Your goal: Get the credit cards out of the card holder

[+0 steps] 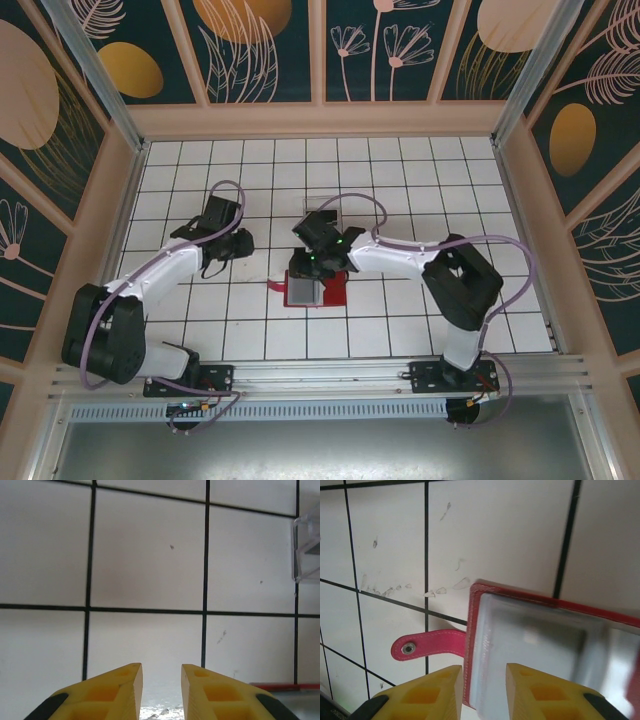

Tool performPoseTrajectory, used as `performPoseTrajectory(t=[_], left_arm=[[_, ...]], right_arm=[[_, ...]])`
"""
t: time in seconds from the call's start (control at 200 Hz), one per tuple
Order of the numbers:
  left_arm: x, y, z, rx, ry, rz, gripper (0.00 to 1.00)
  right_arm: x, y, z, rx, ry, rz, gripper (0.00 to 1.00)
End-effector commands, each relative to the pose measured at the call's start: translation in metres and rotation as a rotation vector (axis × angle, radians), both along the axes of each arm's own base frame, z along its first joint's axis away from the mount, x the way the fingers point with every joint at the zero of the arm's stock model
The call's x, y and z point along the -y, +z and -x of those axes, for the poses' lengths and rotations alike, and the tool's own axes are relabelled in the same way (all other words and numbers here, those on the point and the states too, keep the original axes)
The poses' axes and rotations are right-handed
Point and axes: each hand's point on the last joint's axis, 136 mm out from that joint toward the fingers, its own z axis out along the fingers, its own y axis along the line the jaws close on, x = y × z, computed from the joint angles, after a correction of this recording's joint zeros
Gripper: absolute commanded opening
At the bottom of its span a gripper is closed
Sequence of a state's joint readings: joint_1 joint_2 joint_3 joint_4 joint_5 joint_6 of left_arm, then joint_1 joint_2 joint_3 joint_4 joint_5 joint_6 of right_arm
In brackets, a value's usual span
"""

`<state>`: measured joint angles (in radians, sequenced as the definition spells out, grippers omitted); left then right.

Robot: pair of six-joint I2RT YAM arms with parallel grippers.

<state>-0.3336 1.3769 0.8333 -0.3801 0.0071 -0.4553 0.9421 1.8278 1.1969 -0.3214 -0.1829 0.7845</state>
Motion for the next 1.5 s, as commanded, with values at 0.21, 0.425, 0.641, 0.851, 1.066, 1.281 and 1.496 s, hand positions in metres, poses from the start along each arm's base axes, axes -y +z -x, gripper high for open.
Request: performPoseTrajectory(t=[0.21,0.425,0.641,0.851,1.066,1.281,1.496], left_arm=[[-0.016,0.025,-0.008,0.085,0.015,-0.077,0.28],[-0.013,0.023,-0.008,0.079,0.006,-0.069,0.29],[-0.013,0.021,-0.007,0.07,0.004,-0.069,0.29],[-0.012,0.021,-0.007,0.068,0.001,-0.069,0.3],[-0.013,0.021,-0.009,0.066,0.005,-0.074,0.3],[-0.013,0.018,-0.008,0.058,0.004,-0.075,0.31],[-0.012,0.016,-0.008,0.053,0.001,-0.074,0.3]], right_arm=[[-0.025,-0.013,0.008,-0.069,0.014,0.003,0.3],[-0.025,-0.023,0.013,-0.09,0.022,0.036,0.32],[-0.016,-0.032,0.019,-0.102,0.007,0.088,0.34],[0.0,-0.034,0.019,-0.092,-0.02,0.168,0.36],[0.016,-0.036,0.019,-0.065,-0.039,0.277,0.37],[0.027,-0.031,0.016,-0.025,-0.055,0.38,0.38],[0.041,-0.027,0.013,0.022,-0.059,0.498,0.41]])
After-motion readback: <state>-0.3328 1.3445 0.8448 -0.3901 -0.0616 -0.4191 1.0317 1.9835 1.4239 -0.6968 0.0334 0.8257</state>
